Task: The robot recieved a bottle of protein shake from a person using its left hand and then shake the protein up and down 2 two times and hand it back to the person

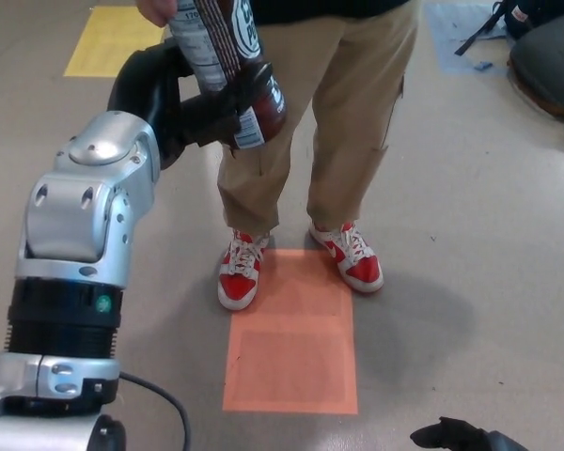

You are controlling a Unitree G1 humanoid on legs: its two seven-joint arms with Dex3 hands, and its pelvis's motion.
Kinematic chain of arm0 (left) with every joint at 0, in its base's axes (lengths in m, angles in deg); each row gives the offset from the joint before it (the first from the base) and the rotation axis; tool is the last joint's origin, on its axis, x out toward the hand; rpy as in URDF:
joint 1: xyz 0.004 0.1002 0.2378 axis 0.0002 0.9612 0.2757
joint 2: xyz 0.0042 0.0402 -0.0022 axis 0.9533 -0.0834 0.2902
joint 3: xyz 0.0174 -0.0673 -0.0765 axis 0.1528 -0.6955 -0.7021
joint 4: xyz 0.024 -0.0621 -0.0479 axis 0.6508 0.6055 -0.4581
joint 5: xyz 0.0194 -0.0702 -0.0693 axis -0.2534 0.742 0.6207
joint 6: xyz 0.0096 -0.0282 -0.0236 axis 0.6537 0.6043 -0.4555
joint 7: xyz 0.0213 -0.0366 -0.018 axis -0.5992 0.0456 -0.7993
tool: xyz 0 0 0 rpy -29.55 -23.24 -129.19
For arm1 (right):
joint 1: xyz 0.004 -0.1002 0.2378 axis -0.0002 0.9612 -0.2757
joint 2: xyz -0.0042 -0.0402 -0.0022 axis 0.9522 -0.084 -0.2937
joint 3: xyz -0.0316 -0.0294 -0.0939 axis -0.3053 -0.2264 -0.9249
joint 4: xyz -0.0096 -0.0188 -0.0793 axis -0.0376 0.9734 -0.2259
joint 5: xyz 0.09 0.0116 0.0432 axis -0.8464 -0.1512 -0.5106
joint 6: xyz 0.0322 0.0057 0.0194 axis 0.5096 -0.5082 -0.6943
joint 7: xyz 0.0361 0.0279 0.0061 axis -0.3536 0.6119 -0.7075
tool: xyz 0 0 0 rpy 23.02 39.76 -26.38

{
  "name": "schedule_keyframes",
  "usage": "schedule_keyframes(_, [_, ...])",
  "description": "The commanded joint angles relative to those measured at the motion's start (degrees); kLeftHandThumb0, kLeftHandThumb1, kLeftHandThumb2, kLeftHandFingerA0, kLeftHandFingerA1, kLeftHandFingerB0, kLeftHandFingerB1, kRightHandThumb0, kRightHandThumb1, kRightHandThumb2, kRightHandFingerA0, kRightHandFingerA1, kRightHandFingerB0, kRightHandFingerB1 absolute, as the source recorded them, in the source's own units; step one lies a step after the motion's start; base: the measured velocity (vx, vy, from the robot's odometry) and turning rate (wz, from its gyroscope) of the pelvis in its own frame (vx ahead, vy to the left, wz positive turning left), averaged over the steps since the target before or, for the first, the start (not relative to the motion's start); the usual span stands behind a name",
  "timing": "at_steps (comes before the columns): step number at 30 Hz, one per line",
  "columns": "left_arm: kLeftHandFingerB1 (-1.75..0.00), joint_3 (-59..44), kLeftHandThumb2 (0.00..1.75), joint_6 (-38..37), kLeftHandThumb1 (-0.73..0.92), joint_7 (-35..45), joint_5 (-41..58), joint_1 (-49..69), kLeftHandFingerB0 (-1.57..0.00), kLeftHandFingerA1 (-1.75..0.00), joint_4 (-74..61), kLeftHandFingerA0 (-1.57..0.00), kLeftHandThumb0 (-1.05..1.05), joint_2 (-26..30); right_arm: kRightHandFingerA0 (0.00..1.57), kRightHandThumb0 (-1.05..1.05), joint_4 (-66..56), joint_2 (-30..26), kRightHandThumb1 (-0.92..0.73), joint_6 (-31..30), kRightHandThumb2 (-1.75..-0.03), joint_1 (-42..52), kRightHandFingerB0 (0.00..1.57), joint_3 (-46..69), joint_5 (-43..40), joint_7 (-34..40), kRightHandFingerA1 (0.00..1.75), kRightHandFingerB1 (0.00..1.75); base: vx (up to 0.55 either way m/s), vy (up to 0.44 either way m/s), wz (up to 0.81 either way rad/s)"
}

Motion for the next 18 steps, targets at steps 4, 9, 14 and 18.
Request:
schedule_keyframes(4, [0.00, 3.63, 0.85, 1.37, 0.52, 12.32, 3.40, 2.55, 0.00, 0.00, -1.31, 0.00, -0.83, 6.25, 0.95, -0.23, -0.06, -0.54, -0.77, 0.16, -0.64, -0.27, 0.81, -0.35, 0.50, 0.97, 0.70, 0.46, 0.00, 0.000, 0.00])
schedule_keyframes(9, [-0.04, 7.17, 0.85, 0.07, 0.48, 14.47, 1.75, 5.06, 0.00, -0.05, -4.21, 0.00, -0.79, 9.78, 0.93, -0.25, 0.13, -0.65, -0.77, 0.74, -0.64, -0.17, 0.82, -0.18, 0.15, 0.60, 0.64, 0.46, 0.00, 0.000, 0.00])
schedule_keyframes(14, [-0.10, 9.95, 0.89, -1.89, 0.48, 16.60, 0.34, 8.90, 0.00, -0.16, -7.23, 0.00, -0.78, 13.71, 0.93, -0.24, 0.18, -0.43, -0.77, 1.33, -0.64, 0.11, 0.82, 0.27, -0.41, 0.21, 0.60, 0.46, 0.00, 0.000, 0.00])
schedule_keyframes(18, [-0.07, 11.69, 0.92, -11.61, 0.54, 17.53, -2.15, 15.99, -0.06, -0.20, -8.42, -0.05, -0.87, 16.90, 0.95, -0.24, 0.31, -0.58, -0.78, 1.11, -0.63, -0.01, 0.82, -0.44, 0.53, 1.33, 0.62, 0.47, 0.00, 0.000, 0.00])
